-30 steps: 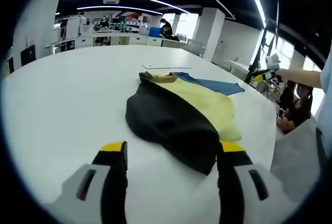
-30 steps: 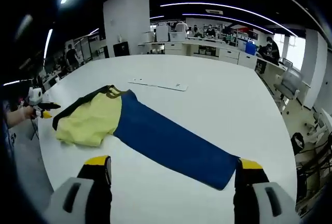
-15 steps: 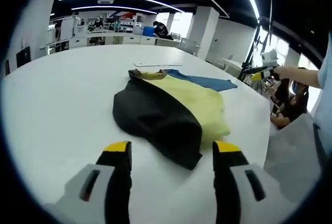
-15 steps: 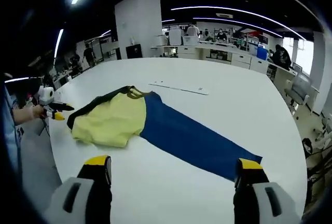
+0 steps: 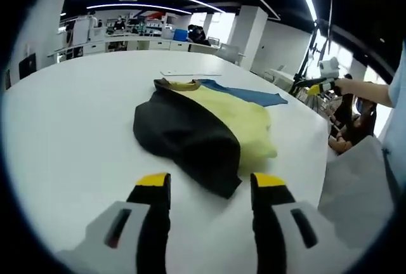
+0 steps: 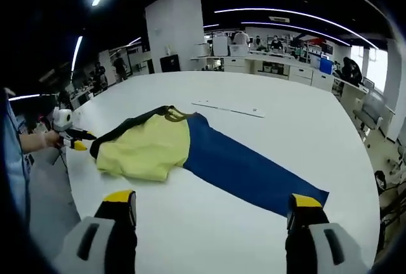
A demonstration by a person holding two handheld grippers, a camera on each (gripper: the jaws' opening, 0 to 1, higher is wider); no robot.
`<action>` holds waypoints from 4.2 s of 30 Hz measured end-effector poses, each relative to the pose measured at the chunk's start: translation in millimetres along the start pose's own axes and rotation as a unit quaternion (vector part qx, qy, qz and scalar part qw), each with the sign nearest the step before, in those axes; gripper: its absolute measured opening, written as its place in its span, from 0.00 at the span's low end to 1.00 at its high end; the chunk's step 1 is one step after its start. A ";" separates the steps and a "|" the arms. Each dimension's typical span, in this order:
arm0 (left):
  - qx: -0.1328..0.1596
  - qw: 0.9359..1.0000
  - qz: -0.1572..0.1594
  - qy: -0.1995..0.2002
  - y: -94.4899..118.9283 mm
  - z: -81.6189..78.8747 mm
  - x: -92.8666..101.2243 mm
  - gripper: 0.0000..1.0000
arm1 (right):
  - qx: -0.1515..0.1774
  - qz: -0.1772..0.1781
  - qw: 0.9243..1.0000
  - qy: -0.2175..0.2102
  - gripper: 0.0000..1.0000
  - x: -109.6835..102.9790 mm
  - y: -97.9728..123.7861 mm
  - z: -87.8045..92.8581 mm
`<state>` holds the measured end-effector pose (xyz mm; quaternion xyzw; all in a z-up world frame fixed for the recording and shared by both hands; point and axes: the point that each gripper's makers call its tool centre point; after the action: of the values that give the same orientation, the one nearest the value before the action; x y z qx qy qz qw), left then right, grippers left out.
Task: Fold the garment on the visible template until the final outline fits inside the template.
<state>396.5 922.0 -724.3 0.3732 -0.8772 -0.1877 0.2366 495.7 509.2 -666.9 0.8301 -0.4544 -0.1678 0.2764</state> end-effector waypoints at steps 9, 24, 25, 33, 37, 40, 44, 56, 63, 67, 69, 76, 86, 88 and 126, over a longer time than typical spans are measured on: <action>-0.056 0.986 -0.014 -0.159 -8.3 9.3 7.4 0.35 | 0.005 -0.005 1.000 -0.013 0.99 -14.6 3.4 -1.9; -0.067 0.982 -0.025 -0.174 -27.5 13.0 17.8 0.20 | 0.006 -0.008 0.999 -0.032 0.97 -24.6 9.5 3.8; -0.069 0.982 -0.026 -0.176 -28.4 14.2 16.5 0.22 | 0.007 -0.008 0.999 -0.034 0.97 -24.1 9.5 4.2; -0.046 0.994 -0.048 -0.090 -19.9 9.8 16.0 0.22 | 0.007 -0.012 0.999 -0.041 0.97 -27.1 8.7 6.5; -0.038 0.997 -0.056 -0.031 -12.7 20.1 8.9 0.19 | 0.004 -0.015 0.999 -0.042 0.96 -28.6 6.3 9.9; -0.045 0.997 -0.064 0.004 -11.2 28.3 4.1 0.23 | 0.002 -0.018 0.999 -0.042 0.96 -30.4 5.0 11.5; -0.021 0.997 -0.048 0.056 -14.4 25.9 8.9 0.22 | 0.003 -0.020 0.999 -0.043 0.96 -30.4 3.6 10.8; 0.021 0.987 -0.034 0.155 -31.4 24.7 15.2 0.15 | 0.007 -0.019 0.999 -0.039 0.95 -27.9 6.8 7.7; 0.027 0.984 -0.040 0.171 -26.9 22.5 11.5 0.00 | 0.005 -0.019 0.999 -0.039 0.95 -28.2 8.3 9.0; 0.027 0.986 -0.044 0.161 -19.5 16.4 9.7 0.00 | 0.005 -0.020 0.999 -0.038 0.95 -29.4 8.5 7.9; 0.026 0.987 -0.039 0.151 -13.8 11.4 8.0 0.00 | 0.005 -0.020 0.999 -0.035 0.95 -30.1 8.7 7.0; 0.015 0.990 -0.015 0.140 11.2 -2.6 -4.8 0.00 | 0.002 -0.023 0.999 -0.027 0.94 -34.7 8.0 5.9; -0.025 0.995 -0.006 0.100 37.6 -10.8 -32.1 0.00 | -0.003 -0.026 0.999 -0.020 0.93 -40.7 7.9 6.6; -0.030 0.995 -0.010 0.090 44.2 -15.6 -41.4 0.00 | -0.001 -0.025 0.999 -0.021 0.93 -41.5 10.1 5.0; -0.111 0.981 -0.129 0.092 54.5 -27.8 -249.9 0.00 | -0.030 -0.027 0.999 -0.036 0.96 -50.6 9.4 14.2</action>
<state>533.5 1139.0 -742.7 0.4704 -0.7700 -0.2778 0.3296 455.2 543.7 -671.0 0.8269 -0.4362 -0.2186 0.2798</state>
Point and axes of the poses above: the point that each gripper's makers call its tool centre point, and the gripper's own axes: y roughly backward along the fingers, x roughly to its right, z roughly out of its underside, and after that the axes turned 6 degrees about z, right-handed
